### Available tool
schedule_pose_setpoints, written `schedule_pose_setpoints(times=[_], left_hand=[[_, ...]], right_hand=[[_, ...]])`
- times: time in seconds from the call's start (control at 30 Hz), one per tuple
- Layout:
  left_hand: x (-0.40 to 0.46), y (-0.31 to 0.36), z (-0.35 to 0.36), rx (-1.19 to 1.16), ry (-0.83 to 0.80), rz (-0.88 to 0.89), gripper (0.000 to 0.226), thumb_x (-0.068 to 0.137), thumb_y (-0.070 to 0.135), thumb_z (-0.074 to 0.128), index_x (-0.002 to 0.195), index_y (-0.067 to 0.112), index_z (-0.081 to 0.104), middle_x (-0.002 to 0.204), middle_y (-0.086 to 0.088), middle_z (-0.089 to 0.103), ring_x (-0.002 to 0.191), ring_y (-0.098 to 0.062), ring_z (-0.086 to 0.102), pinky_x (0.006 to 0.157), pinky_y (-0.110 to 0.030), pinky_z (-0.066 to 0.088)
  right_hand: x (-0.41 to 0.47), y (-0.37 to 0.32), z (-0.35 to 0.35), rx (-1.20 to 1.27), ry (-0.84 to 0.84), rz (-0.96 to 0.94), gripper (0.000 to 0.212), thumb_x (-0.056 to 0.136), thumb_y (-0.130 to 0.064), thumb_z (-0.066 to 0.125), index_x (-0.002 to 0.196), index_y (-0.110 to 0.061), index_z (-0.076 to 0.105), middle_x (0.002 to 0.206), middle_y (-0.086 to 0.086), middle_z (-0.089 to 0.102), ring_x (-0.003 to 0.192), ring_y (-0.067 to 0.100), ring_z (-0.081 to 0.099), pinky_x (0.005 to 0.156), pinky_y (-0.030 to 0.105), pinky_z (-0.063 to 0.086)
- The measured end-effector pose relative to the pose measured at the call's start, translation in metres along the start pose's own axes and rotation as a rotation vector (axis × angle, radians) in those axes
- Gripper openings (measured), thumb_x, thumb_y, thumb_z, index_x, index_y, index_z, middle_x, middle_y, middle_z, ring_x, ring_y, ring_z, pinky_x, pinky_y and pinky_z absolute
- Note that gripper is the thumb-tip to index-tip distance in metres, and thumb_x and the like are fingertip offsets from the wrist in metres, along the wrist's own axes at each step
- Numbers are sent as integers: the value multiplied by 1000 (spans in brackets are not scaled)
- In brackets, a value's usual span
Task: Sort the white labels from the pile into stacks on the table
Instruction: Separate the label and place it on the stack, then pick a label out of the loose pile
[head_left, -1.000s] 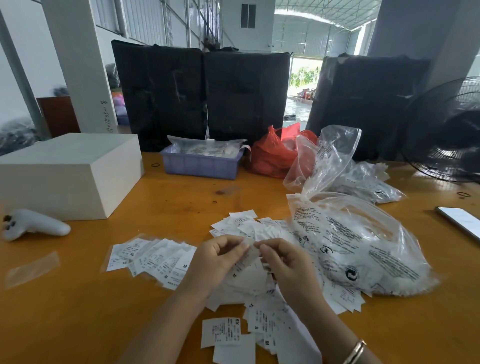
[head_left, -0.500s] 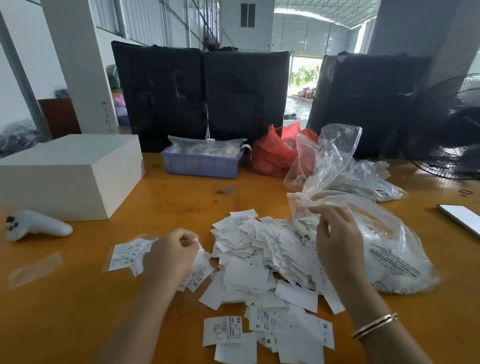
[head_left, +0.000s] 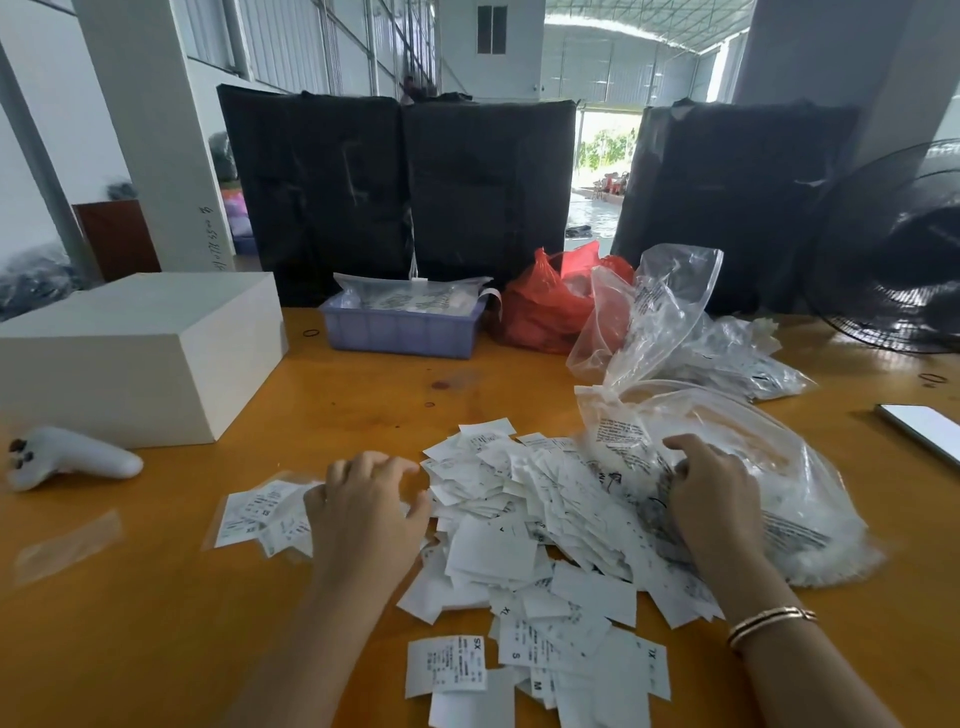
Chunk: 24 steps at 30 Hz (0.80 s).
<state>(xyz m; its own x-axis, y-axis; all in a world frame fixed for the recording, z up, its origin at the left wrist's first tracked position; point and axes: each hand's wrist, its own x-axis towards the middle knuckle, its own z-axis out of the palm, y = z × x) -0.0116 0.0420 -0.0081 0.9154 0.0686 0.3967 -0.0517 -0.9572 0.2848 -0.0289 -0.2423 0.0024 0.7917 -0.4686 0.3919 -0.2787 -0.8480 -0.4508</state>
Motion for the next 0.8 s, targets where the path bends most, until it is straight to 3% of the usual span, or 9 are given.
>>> schedule_pose_setpoints(times=[0.1, 0.23, 0.3, 0.47, 0.7, 0.8], left_hand=[[-2, 2, 1, -43, 1, 39, 30, 92, 48, 49, 118, 38, 57, 126, 13, 52, 119, -13, 40, 94, -32, 34], [-4, 4, 1, -68, -2, 76, 26, 93, 45, 48, 115, 38, 59, 123, 15, 54, 117, -11, 40, 92, -31, 34], [-5, 5, 1, -66, -5, 89, 25, 93, 45, 47, 115, 39, 58, 123, 17, 55, 117, -10, 40, 90, -28, 33], [-6, 5, 1, -69, 2, 109, 25, 94, 44, 46, 115, 39, 58, 122, 18, 56, 118, -9, 40, 90, -27, 34], [-6, 6, 1, -124, 28, 149, 22, 94, 40, 49, 111, 36, 62, 118, 18, 58, 116, -9, 42, 90, -27, 34], [-7, 9, 0, -196, 60, 210, 19, 92, 36, 56, 107, 31, 66, 112, 17, 61, 112, -10, 45, 88, -26, 33]], right_hand=[[-1, -1, -2, 36, 21, -6, 41, 87, 6, 52, 123, -10, 60, 99, 11, 67, 92, 29, 56, 85, 41, 45], [-1, -1, -6, 78, 13, 54, 37, 93, -3, 49, 129, -9, 58, 123, 17, 59, 106, 36, 56, 92, 47, 47], [-1, 1, -3, -4, -11, 35, 39, 94, -2, 47, 130, -11, 56, 120, 17, 62, 109, 35, 55, 95, 45, 44], [0, 3, 3, -49, -20, 13, 43, 90, 4, 47, 127, -13, 58, 100, 14, 69, 95, 30, 55, 88, 42, 41], [-1, 3, 2, 122, 222, -83, 33, 86, 1, 60, 115, -13, 67, 105, 12, 70, 112, 35, 52, 93, 42, 30], [-5, -4, -5, 214, 396, -199, 29, 83, 5, 64, 107, -8, 68, 99, 13, 71, 103, 36, 58, 87, 36, 28]])
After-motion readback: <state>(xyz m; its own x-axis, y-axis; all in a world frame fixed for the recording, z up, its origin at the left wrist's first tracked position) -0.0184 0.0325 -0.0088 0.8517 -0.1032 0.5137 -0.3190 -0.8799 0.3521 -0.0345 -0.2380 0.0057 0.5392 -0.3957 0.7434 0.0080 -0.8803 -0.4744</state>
